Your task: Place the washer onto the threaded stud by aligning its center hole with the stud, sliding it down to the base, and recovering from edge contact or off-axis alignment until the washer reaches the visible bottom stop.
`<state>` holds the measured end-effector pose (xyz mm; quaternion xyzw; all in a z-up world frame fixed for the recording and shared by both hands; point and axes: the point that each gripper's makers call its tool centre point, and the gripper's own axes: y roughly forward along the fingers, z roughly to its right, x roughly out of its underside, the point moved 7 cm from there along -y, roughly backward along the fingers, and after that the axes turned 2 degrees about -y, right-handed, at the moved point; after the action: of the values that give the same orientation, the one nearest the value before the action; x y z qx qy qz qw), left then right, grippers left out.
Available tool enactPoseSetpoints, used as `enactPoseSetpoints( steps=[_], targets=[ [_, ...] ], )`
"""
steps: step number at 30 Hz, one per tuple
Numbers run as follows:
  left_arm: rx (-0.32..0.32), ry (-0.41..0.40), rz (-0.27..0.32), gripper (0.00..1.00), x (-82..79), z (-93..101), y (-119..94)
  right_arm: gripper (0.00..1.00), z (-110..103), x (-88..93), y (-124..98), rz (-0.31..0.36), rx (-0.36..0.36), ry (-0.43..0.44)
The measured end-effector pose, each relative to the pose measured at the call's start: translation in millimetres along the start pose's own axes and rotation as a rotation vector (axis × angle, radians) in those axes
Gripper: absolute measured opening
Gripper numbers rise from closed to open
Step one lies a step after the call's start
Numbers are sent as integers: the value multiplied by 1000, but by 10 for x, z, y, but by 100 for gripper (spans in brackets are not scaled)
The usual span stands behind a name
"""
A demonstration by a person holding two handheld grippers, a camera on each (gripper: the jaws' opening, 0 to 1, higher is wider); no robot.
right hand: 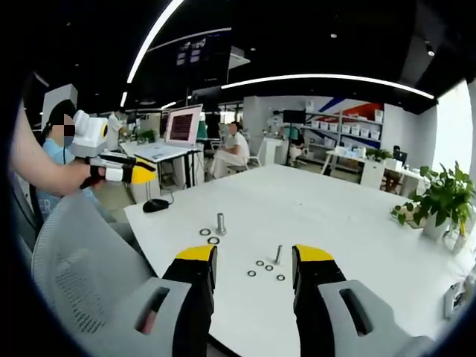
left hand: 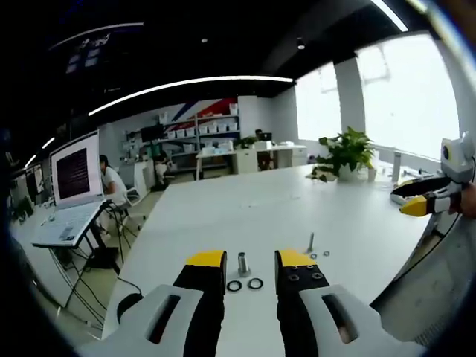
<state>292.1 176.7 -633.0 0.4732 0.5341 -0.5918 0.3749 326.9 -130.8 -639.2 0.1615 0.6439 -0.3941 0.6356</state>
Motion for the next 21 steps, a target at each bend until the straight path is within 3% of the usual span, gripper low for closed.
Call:
enactPoseSetpoints(
  steps=[21],
  targets=[
    [-11, -24, -6, 24, 12, -34, 2, 41, 5, 20, 4, -12, -7, 18]
  ],
)
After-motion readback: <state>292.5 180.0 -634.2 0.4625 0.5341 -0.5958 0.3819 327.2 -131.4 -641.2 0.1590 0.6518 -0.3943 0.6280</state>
